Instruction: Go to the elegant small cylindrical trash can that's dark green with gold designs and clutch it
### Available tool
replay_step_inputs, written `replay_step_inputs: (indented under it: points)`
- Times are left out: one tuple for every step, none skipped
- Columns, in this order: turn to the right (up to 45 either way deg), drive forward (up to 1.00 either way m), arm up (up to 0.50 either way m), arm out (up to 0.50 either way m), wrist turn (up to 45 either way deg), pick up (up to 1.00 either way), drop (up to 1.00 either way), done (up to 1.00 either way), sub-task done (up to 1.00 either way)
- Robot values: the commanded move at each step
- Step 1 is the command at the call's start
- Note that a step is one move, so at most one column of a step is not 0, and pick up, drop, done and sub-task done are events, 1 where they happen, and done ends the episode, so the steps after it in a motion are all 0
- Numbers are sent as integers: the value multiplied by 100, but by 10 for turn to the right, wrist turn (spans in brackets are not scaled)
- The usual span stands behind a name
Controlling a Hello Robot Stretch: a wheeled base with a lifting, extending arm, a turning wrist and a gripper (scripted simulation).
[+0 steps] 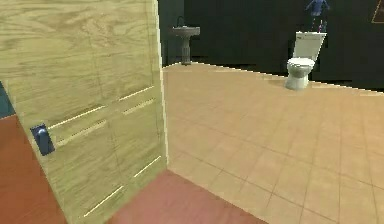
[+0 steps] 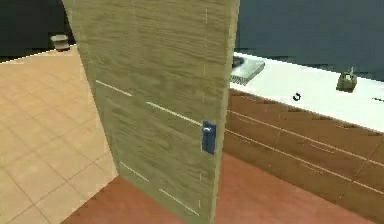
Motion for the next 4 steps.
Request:
replay_step_inputs:
  points:
    - [300,0,0,0,0,0,0,0,0]
    - [0,50,0,0,0,0,0,0,0]
    - [240,0,0,0,0,0,0,0,0]
    - [0,95,0,0,0,0,0,0,0]
